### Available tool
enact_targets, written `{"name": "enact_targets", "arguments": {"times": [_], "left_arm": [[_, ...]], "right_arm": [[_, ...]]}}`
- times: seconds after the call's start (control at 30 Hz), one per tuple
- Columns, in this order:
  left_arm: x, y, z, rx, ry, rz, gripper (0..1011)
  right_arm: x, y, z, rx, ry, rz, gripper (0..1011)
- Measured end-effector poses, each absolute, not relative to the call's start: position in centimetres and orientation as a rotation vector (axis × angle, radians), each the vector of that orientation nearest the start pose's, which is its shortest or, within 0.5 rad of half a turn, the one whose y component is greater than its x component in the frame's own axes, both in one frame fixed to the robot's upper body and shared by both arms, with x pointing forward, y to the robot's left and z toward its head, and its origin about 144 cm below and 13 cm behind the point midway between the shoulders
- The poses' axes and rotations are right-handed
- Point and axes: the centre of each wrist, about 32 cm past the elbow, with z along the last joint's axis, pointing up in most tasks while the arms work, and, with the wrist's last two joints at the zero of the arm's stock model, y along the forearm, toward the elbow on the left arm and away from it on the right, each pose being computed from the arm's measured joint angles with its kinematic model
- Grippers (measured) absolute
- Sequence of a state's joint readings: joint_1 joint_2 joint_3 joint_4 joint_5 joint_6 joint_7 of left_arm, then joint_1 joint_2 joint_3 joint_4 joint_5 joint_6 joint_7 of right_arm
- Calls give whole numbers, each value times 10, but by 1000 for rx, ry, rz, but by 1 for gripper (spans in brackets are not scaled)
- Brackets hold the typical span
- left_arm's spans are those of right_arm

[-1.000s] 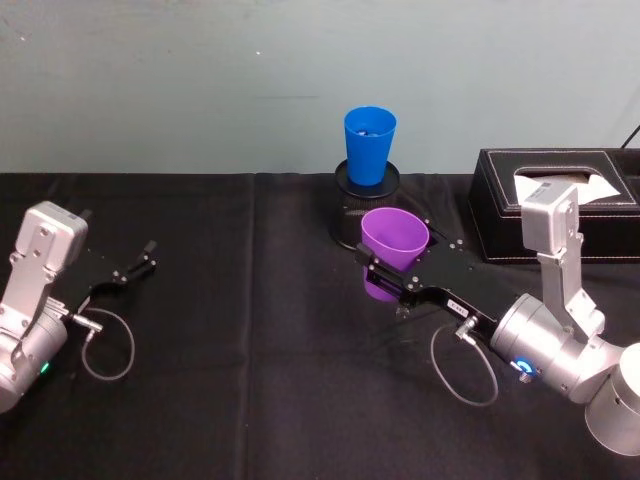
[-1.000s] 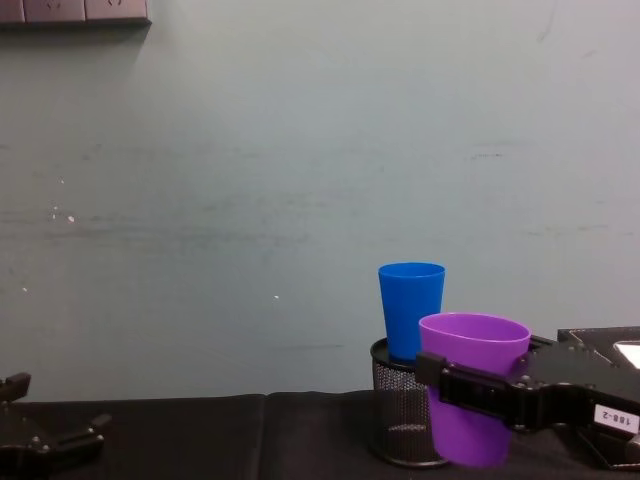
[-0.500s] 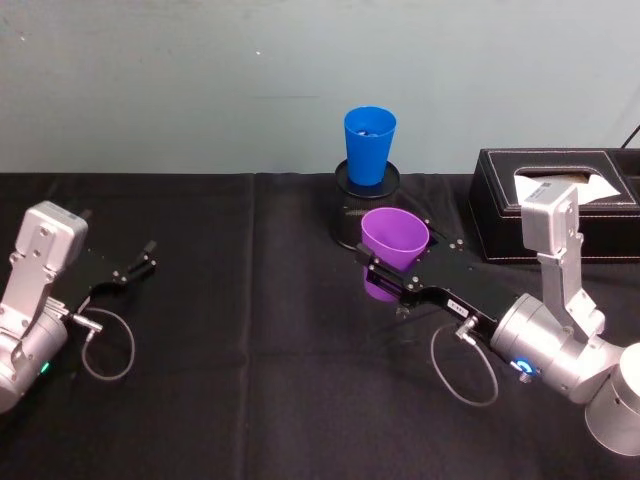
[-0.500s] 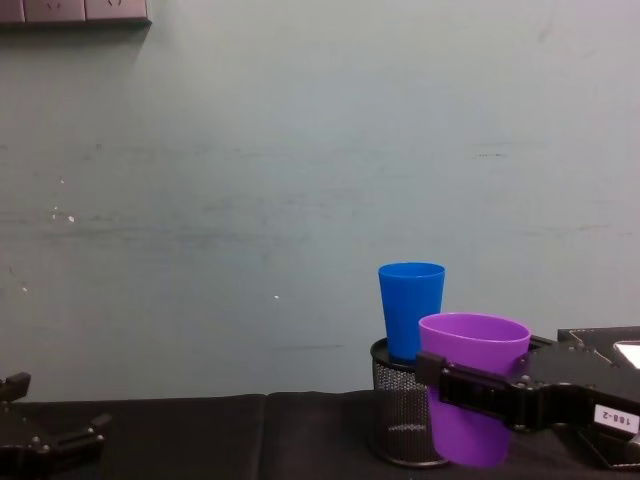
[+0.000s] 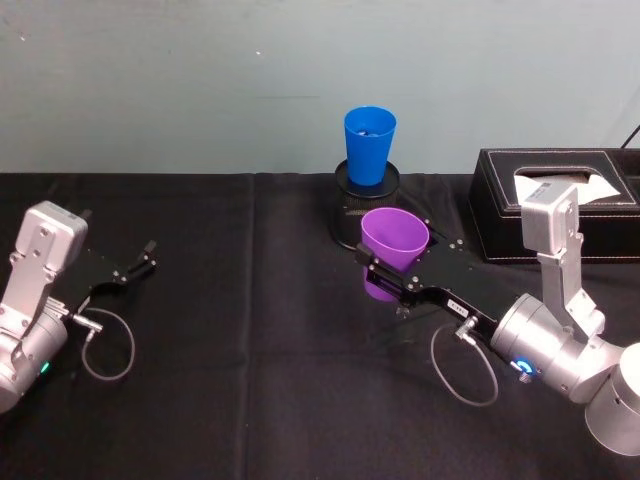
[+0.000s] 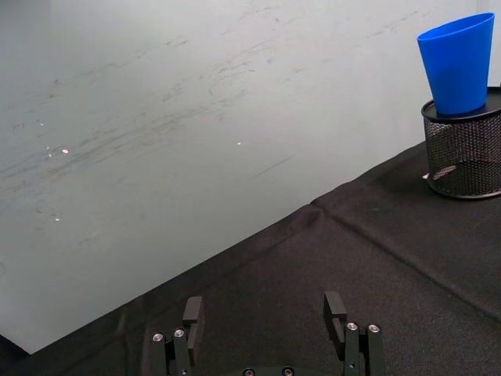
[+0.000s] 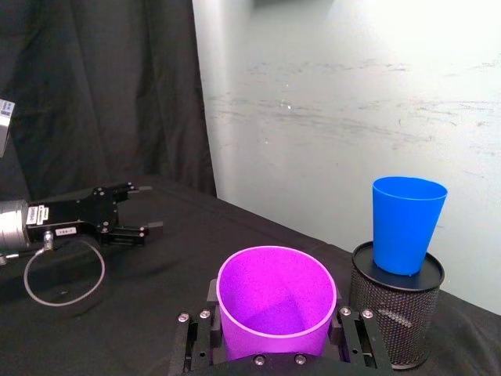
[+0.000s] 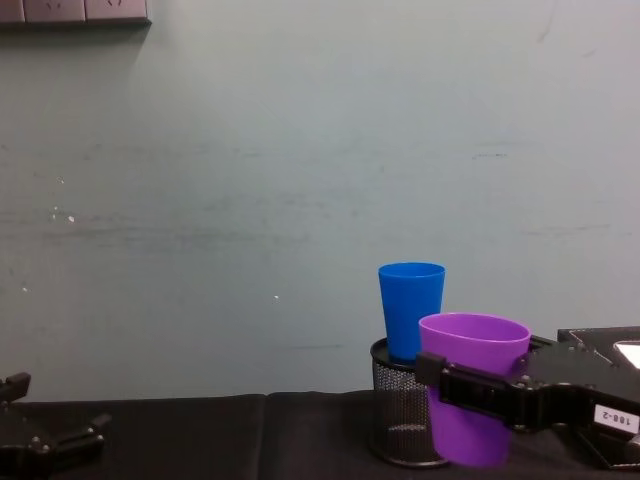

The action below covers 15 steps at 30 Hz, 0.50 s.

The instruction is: Pick up one cup with a gripper and tap it against the other cup.

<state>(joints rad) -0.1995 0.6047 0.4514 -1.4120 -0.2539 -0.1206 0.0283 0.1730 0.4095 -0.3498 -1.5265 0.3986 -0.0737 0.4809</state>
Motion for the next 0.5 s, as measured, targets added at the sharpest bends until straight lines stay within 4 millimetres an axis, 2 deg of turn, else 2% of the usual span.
{"name": "enact_targets", "arguments": {"times": [0.5], "left_arm": [[489,310,1140,304,-285,1248,1000]], "right_arm": [[491,-249,1168,6,-76,-787,731]]}}
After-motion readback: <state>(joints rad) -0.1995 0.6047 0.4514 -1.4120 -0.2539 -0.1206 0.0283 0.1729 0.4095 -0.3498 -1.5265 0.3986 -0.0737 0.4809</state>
